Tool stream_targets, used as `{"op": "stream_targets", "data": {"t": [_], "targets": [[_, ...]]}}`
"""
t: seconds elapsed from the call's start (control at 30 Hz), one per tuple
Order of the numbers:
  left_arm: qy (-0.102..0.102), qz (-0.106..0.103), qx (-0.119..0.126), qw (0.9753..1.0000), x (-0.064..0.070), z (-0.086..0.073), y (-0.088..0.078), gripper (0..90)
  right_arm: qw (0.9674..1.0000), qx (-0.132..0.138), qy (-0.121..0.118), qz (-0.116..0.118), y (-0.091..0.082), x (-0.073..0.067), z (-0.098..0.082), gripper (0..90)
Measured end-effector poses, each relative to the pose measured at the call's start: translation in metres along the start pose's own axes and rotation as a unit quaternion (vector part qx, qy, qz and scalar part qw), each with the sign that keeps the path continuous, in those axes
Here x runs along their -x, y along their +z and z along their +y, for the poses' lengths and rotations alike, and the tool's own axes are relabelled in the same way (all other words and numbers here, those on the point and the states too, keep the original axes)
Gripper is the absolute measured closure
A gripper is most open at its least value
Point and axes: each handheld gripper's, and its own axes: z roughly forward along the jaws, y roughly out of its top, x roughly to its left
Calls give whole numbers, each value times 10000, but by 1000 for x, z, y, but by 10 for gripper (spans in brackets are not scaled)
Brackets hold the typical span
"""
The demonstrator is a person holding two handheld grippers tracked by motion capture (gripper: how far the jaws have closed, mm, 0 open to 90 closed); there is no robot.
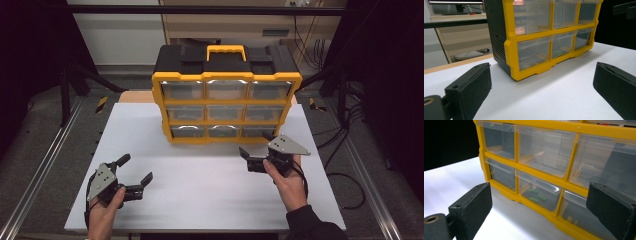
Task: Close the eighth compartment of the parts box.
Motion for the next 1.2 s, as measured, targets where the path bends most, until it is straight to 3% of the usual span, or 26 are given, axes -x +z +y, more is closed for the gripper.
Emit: {"op": "stream_targets", "data": {"t": [1.2], "targets": [[20,-65,11,10000,1,0,1,10,9995,118,99,-270,-35,17,-1,45]]}}
